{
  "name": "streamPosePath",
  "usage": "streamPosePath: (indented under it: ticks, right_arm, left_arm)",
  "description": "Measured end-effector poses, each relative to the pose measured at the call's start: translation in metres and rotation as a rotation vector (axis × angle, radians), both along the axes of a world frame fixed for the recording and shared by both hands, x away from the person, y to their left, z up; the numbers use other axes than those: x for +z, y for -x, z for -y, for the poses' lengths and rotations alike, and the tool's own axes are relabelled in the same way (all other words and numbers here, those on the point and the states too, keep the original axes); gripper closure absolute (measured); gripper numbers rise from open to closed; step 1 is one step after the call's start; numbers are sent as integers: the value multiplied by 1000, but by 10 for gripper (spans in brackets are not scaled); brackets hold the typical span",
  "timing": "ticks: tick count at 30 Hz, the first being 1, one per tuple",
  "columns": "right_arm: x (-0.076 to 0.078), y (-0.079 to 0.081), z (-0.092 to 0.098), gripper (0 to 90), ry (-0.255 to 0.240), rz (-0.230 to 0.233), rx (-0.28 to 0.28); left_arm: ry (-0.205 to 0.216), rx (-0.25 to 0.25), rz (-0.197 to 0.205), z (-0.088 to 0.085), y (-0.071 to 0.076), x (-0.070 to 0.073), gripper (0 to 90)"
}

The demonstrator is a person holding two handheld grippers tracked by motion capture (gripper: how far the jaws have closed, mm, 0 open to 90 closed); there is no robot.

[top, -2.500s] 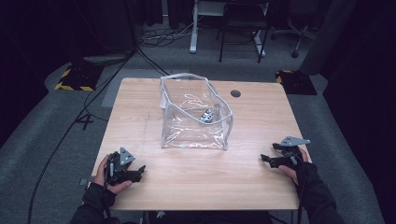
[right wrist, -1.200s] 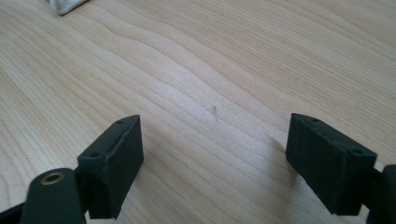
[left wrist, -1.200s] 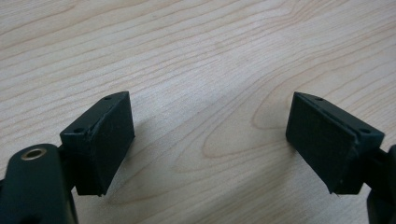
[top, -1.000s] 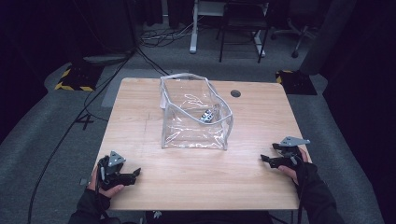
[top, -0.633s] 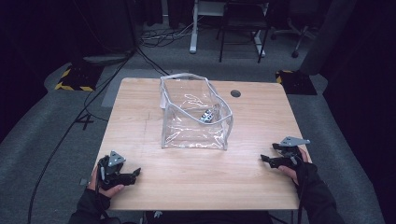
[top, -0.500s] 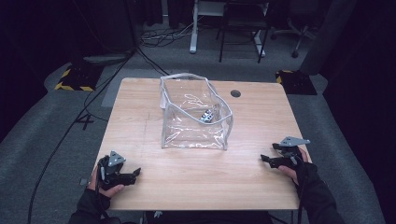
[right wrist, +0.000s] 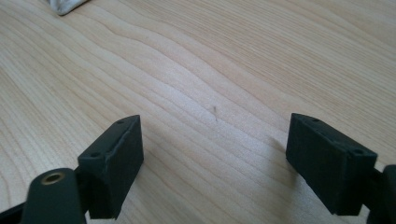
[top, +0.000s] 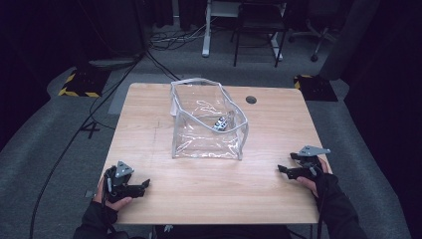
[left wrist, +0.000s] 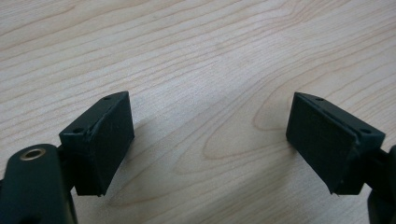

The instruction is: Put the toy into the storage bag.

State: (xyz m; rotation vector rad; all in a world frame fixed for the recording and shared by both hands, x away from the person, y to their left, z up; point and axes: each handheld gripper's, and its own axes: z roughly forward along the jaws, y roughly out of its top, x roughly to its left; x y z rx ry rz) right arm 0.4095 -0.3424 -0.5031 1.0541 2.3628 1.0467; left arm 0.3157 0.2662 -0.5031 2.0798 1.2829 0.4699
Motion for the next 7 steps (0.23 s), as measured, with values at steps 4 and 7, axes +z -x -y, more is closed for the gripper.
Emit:
streamPosePath:
  ticks: [4,7]
  right_arm:
    - [0,0,0,195,0,0,0]
    - [0,0,0,194,-1,-1,2]
  left_arm:
    - [0,-2,3,0,0,0,154]
    - [0,-3,2,0,0,0,154]
